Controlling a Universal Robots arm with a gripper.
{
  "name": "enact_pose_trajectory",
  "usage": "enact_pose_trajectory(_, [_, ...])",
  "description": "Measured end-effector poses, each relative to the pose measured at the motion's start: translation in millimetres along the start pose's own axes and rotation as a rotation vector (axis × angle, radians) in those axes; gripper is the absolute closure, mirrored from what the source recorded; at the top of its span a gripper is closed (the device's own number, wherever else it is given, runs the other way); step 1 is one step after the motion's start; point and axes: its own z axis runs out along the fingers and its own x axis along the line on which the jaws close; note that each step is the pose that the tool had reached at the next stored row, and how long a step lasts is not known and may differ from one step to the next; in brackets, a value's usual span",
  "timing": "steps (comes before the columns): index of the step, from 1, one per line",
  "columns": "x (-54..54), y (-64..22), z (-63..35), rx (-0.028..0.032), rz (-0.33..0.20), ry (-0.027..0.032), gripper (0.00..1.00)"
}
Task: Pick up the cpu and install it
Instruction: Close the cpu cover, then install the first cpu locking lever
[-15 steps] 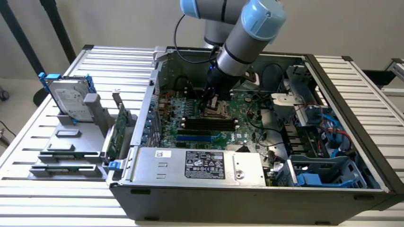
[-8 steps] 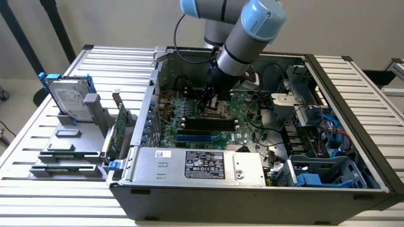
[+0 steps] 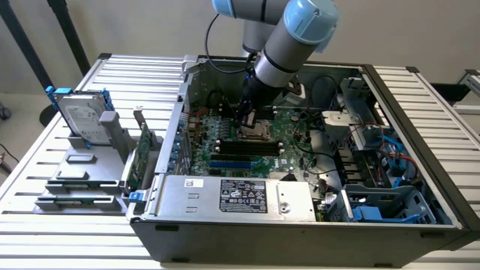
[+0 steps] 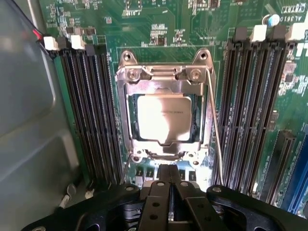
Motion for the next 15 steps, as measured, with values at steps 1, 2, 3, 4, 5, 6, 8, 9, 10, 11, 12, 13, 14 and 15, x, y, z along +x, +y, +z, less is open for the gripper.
enact_pose_trajectory(1, [0.0, -2.0, -0.1, 0.0027, 0.0, 0.0005, 0.89])
enact_pose_trajectory(2, [0.0, -4.0, -0.1, 0.005, 0.0, 0.0009, 0.89])
enact_pose_trajectory(3, [-0.1, -5.9, 0.0, 0.0075, 0.001, 0.0012, 0.89])
enact_pose_trajectory(4, [-0.1, -7.9, 0.0, 0.01, 0.001, 0.0012, 0.89])
enact_pose_trajectory(5, [-0.2, -9.9, 0.0, 0.0126, 0.001, 0.0014, 0.89])
enact_pose_trajectory(6, [-0.2, -11.9, -0.1, 0.0155, 0.002, 0.0014, 0.89])
enact_pose_trajectory(8, [-0.2, -15.5, -0.5, 0.0192, 0.002, 0.0015, 0.89])
enact_pose_trajectory(9, [-0.2, -17.0, -0.5, 0.0201, 0.003, 0.0015, 0.89])
enact_pose_trajectory(10, [-0.2, -18.2, -0.5, 0.0202, 0.003, 0.0016, 0.89])
enact_pose_trajectory(11, [-0.2, -18.6, -0.4, 0.0203, 0.003, 0.0017, 0.89])
enact_pose_trajectory(12, [-0.2, -18.6, -0.5, 0.0203, 0.003, 0.0016, 0.89])
enact_pose_trajectory(13, [-0.2, -18.7, -0.5, 0.0204, 0.003, 0.0014, 0.89])
enact_pose_trajectory(14, [-0.2, -18.7, -0.5, 0.0204, 0.003, 0.0014, 0.89])
enact_pose_trajectory(15, [-0.2, -18.7, -0.5, 0.0204, 0.003, 0.0014, 0.89])
